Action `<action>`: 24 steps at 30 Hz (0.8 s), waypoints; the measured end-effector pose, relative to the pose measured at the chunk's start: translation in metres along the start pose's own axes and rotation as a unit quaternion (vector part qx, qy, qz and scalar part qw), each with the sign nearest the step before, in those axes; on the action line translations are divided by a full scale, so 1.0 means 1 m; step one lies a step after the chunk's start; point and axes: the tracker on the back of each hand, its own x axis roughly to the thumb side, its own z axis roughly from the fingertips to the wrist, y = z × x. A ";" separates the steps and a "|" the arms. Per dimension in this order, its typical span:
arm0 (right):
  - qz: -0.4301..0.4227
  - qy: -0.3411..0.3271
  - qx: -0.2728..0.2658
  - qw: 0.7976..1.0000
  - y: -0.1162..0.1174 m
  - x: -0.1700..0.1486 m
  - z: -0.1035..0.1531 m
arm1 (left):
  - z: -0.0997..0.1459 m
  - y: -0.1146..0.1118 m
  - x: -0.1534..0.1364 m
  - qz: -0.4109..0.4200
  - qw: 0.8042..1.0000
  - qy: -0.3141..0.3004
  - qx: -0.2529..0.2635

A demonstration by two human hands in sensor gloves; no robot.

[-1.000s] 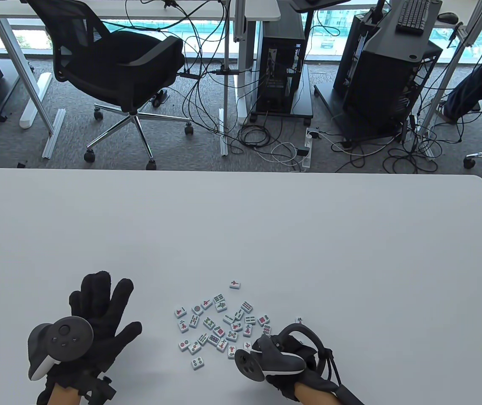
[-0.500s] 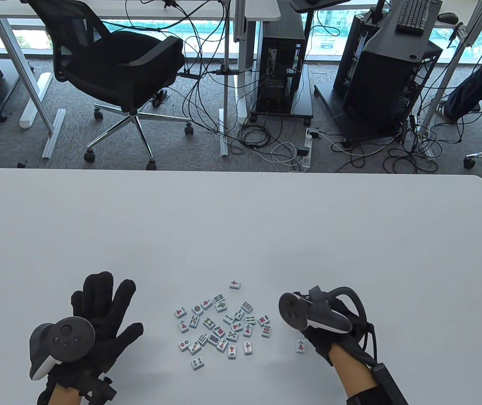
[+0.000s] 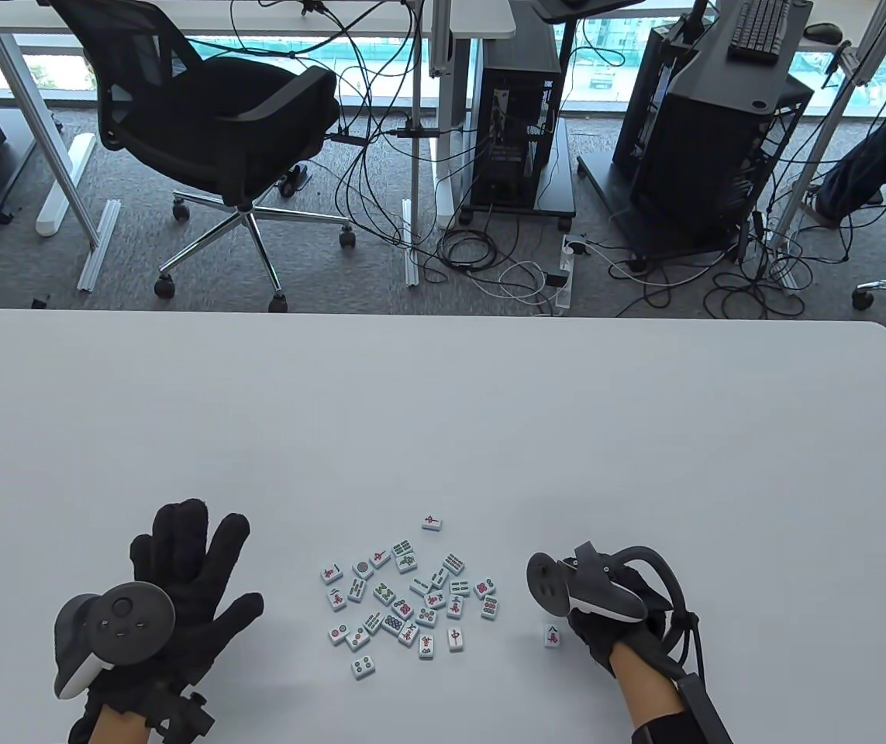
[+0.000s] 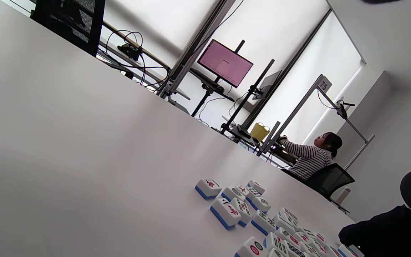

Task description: Mahjong suit sorting

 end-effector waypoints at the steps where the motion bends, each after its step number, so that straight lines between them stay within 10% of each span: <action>1: 0.000 -0.002 0.001 1.000 0.001 0.001 -0.001 | 0.000 0.000 0.000 0.000 1.000 0.000 0.000; 14: 0.008 0.011 -0.030 0.999 -0.021 0.015 0.005 | 0.000 0.000 0.000 0.003 1.000 -0.002 0.001; 24: 0.013 -0.013 -0.100 0.995 -0.042 0.091 -0.005 | 0.000 -0.002 0.002 0.000 1.000 -0.010 -0.001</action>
